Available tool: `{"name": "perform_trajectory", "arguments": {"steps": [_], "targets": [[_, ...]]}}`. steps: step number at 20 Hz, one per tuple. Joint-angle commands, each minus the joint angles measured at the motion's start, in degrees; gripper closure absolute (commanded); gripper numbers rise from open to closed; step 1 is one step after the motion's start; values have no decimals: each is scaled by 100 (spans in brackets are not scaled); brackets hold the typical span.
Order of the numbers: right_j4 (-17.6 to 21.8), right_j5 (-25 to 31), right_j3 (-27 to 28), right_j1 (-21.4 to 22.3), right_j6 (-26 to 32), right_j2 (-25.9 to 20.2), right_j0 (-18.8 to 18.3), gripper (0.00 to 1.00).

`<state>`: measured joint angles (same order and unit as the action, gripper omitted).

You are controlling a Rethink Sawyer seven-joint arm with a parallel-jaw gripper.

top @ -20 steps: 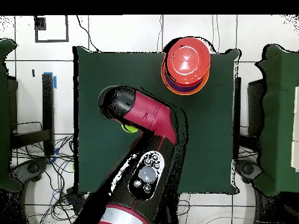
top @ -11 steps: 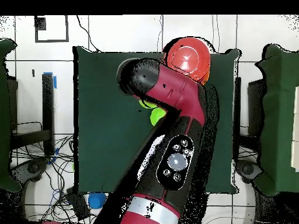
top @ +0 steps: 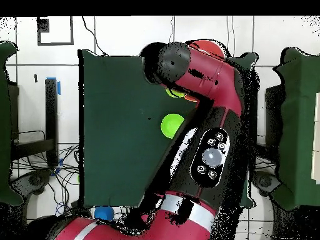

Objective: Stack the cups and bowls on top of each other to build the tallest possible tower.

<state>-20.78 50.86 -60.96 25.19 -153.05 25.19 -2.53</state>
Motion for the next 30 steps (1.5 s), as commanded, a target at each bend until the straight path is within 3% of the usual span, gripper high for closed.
{"name": "perform_trajectory", "arguments": {"steps": [1, 10, 18, 26, 30], "targets": [[520, 478, 345, -475, 1036, -944, -118, 100], [688, 300, 481, -611, 954, -1052, -182, 100], [916, 817, 1195, -846, 1253, -1062, -361, 100], [907, 1248, 939, -461, 1267, -1094, -370, 100], [836, 2003, 813, -22, 1304, -1093, -358, 100]]}}
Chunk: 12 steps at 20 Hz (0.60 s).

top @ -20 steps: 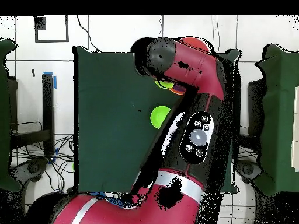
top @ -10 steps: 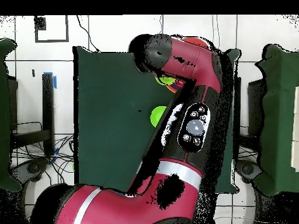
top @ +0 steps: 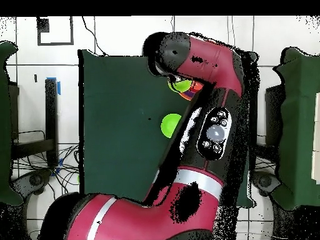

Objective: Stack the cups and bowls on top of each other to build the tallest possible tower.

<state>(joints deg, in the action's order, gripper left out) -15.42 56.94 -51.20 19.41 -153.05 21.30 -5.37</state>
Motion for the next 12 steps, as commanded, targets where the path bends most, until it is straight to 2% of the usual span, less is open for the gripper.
{"name": "perform_trajectory", "arguments": {"steps": [1, 3, 5, 9, 12], "targets": [[281, 1630, -175, 666, 1316, -714, -74, 100], [289, 1892, -219, 936, 1302, -647, -34, 100], [362, 1843, -83, 932, 1301, -615, -42, 100], [495, 1825, 287, 755, 1483, -689, -172, 100], [591, 1504, 364, 603, 1517, -730, -220, 100]]}}
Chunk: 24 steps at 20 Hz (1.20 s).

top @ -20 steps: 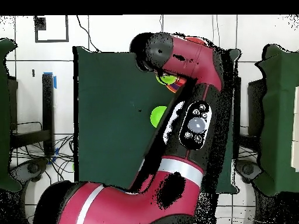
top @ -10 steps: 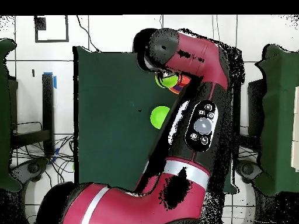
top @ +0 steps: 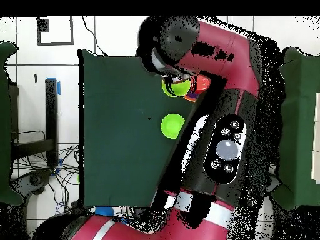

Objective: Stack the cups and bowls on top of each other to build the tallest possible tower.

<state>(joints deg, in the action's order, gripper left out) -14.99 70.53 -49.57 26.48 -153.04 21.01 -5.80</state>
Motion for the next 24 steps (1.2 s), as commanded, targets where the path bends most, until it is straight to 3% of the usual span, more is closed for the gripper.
{"name": "perform_trajectory", "arguments": {"steps": [1, 16, 24], "targets": [[568, 76, 251, -160, 1558, -726, -208, 100], [855, -162, 1071, -731, 1821, -959, -483, 100], [850, -355, 1388, -1050, 1632, -992, -548, 100]]}}
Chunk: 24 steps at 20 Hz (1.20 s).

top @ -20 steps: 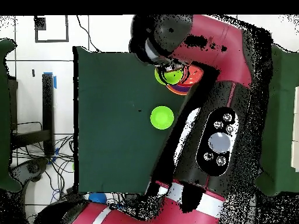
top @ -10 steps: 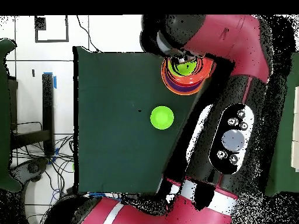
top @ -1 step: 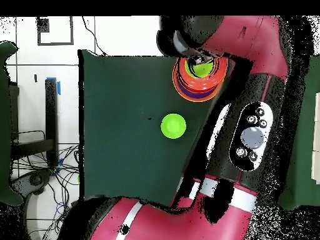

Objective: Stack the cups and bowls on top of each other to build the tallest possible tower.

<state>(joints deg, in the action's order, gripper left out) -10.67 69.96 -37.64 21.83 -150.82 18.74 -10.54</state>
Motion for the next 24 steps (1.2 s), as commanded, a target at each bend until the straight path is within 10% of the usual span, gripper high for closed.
{"name": "perform_trajectory", "arguments": {"steps": [1, 24], "targets": [[419, -297, 251, -631, 1413, -762, -85, 100], [597, -596, 475, -1090, 1827, -559, -268, 100]]}}
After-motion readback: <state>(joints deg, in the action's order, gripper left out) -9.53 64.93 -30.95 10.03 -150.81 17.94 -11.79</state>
